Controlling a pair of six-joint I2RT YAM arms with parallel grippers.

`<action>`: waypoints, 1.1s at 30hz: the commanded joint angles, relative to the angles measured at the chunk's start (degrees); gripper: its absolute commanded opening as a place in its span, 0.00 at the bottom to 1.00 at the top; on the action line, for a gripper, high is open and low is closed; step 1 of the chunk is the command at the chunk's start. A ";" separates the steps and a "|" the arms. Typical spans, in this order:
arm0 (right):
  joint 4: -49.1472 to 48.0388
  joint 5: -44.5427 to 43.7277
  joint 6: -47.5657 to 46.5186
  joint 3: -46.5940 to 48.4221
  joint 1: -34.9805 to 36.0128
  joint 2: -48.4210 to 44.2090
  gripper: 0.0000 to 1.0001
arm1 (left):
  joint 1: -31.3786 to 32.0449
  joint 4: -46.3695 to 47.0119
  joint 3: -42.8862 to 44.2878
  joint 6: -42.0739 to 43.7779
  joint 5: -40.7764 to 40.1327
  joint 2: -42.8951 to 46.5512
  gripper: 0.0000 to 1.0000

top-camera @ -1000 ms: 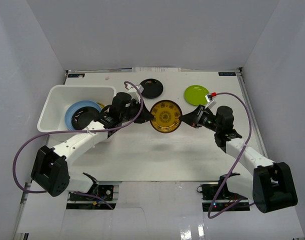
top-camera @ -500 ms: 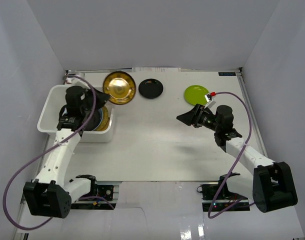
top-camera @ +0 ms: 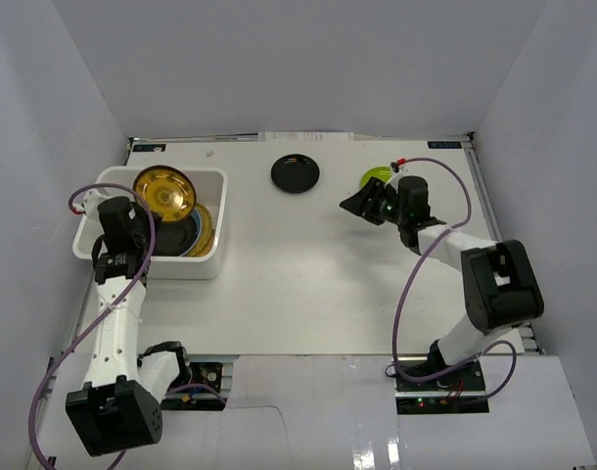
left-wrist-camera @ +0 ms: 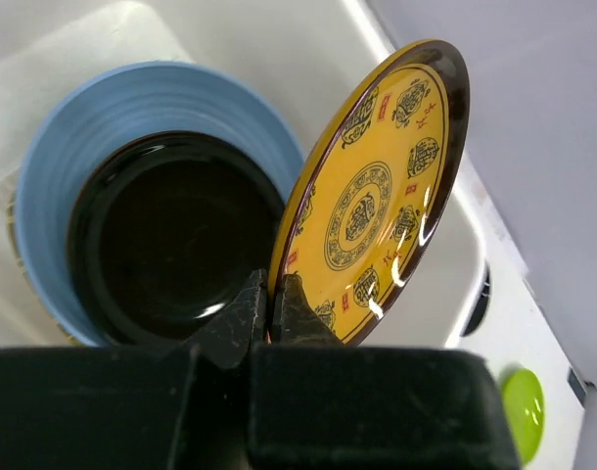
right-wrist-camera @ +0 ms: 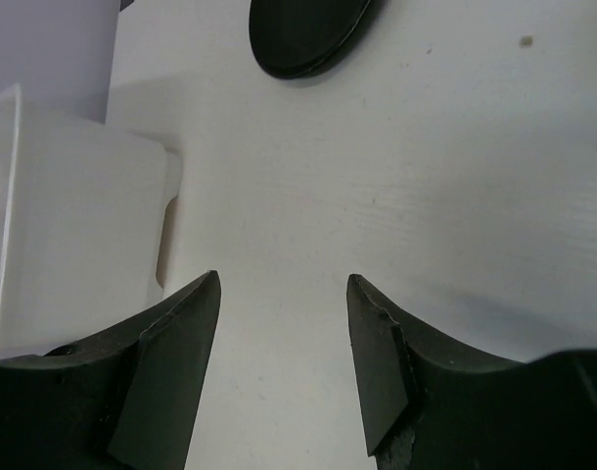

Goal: Place the plates into the plastic bin on the countertop

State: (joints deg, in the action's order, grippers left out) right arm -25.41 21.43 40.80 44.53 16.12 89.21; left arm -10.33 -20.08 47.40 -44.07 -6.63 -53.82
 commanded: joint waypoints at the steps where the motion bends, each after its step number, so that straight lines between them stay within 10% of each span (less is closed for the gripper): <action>1: -0.44 -5.16 -1.15 8.71 1.19 8.22 0.61 | -0.92 0.74 -1.95 0.12 -5.22 1.00 0.00; 7: 2.03 -13.52 -1.25 20.23 2.60 19.75 0.63 | -1.19 2.05 -3.10 1.89 -5.77 -2.69 0.18; 13: 3.96 -16.24 1.12 32.43 4.27 30.56 0.64 | -1.36 3.37 -3.80 1.88 -3.12 -2.88 0.95; 25: 4.05 -16.16 7.54 50.02 5.85 49.12 0.55 | -0.84 13.21 -3.36 6.81 16.72 2.32 0.98; 33: 1.78 -15.98 12.28 57.61 6.82 56.26 0.15 | 2.14 21.90 -3.19 8.83 31.49 0.13 0.98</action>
State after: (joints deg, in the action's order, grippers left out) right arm -23.66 6.35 50.65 102.15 22.35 144.16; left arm -9.54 -3.81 43.62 -37.23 15.68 -52.56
